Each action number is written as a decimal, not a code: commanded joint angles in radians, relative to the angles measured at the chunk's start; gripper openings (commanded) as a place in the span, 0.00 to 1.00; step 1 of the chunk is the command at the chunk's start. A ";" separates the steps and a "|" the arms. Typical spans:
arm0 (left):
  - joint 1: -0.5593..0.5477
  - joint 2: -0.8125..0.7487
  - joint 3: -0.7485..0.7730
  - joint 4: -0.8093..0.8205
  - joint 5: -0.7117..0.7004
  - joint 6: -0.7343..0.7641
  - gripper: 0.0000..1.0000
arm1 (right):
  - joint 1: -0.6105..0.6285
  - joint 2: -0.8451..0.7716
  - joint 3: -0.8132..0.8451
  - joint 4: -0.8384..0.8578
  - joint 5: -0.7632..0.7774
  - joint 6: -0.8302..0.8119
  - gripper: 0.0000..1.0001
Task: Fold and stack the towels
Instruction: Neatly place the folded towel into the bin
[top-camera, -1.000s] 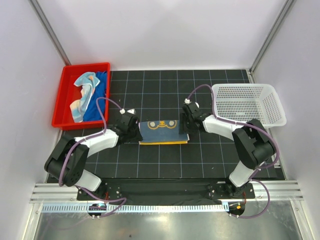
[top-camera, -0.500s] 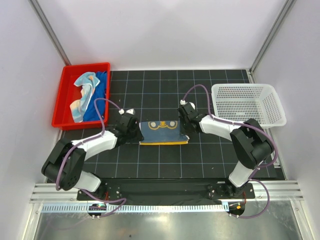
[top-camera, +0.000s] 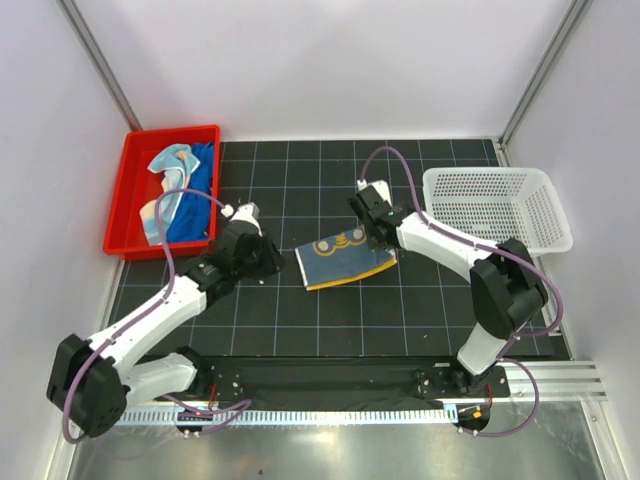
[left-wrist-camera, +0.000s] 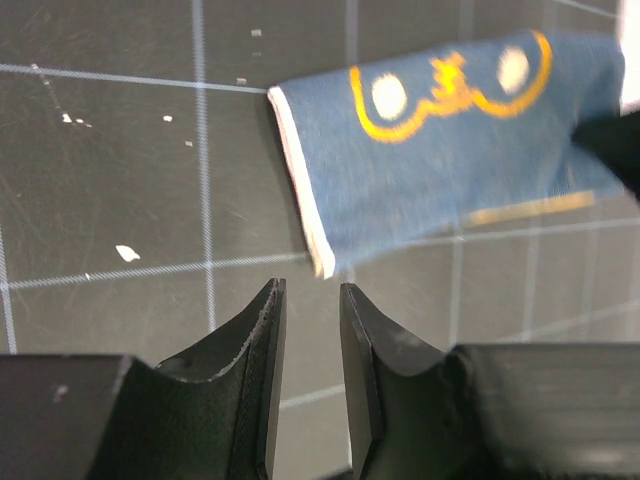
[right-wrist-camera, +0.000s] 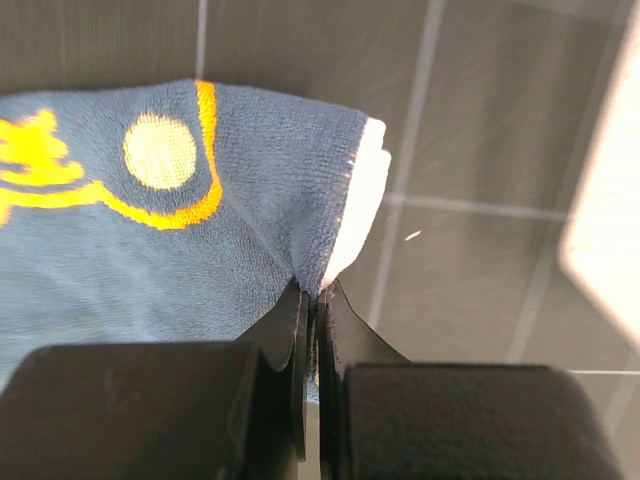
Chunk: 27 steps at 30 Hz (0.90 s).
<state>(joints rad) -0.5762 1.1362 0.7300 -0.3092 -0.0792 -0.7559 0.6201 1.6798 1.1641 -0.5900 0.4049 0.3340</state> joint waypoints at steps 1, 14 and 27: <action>-0.027 -0.099 0.054 -0.097 0.012 0.016 0.32 | 0.000 0.001 0.121 -0.074 0.185 -0.078 0.01; -0.033 -0.319 0.210 -0.386 0.076 0.190 0.36 | -0.124 0.043 0.391 -0.260 0.382 -0.224 0.01; -0.036 -0.458 0.121 -0.427 0.096 0.227 0.38 | -0.413 0.121 0.421 -0.237 0.319 -0.253 0.01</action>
<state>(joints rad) -0.6071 0.7170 0.8490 -0.7284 0.0090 -0.5560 0.2398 1.7927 1.5349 -0.8536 0.7086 0.1085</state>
